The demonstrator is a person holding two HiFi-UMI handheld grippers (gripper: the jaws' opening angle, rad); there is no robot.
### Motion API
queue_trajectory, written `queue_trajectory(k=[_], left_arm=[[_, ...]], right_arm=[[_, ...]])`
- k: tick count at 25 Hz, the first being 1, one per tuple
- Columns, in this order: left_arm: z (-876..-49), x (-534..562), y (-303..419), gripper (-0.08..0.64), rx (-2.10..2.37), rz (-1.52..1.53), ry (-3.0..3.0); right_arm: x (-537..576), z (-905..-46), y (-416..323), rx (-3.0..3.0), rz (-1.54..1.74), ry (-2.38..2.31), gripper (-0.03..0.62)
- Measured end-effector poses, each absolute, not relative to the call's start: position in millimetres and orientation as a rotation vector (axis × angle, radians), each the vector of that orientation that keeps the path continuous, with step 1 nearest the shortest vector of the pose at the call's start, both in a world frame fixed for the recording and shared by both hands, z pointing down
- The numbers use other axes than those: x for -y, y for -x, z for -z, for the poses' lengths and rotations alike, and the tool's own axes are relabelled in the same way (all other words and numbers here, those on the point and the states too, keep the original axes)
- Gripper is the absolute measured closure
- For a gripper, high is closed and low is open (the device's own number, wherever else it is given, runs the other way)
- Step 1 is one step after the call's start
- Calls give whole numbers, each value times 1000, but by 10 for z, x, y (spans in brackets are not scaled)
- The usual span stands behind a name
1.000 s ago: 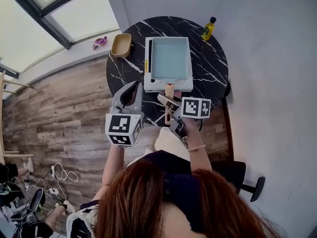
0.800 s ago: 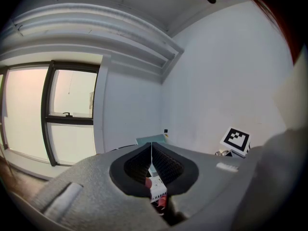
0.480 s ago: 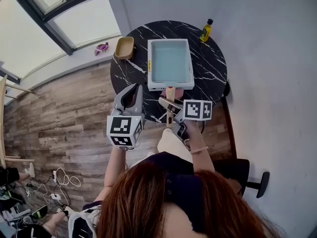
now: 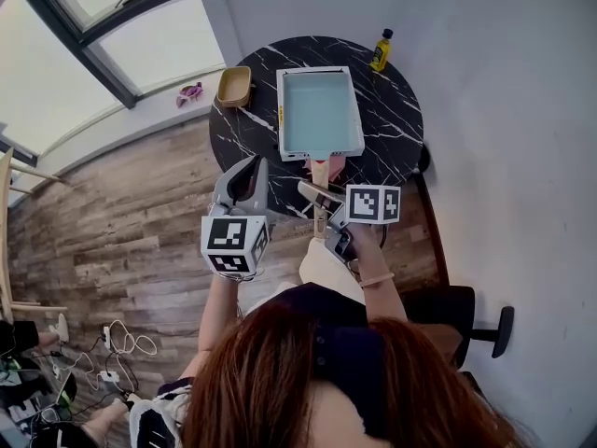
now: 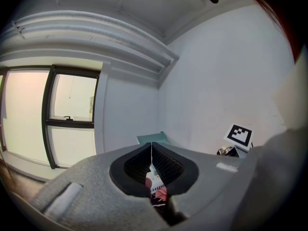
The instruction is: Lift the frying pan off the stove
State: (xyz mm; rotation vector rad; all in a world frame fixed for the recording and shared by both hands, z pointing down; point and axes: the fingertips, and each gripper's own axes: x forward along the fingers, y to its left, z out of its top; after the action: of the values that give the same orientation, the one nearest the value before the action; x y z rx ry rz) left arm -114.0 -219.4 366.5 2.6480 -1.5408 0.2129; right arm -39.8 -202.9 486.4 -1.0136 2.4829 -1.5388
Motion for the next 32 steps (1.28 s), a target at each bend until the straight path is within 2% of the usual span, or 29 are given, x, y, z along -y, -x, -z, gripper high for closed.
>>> queue_trajectory(k=[14, 32], left_arm=[[-3462, 1494, 1363, 546, 1536, -161, -2692], [-3589, 1353, 1433, 546, 1517, -150, -2702]], right_arm=[[1336, -4591, 573, -2481, 1468, 1034, 443], [1164, -4659, 642, -2475, 1457, 1049, 442]])
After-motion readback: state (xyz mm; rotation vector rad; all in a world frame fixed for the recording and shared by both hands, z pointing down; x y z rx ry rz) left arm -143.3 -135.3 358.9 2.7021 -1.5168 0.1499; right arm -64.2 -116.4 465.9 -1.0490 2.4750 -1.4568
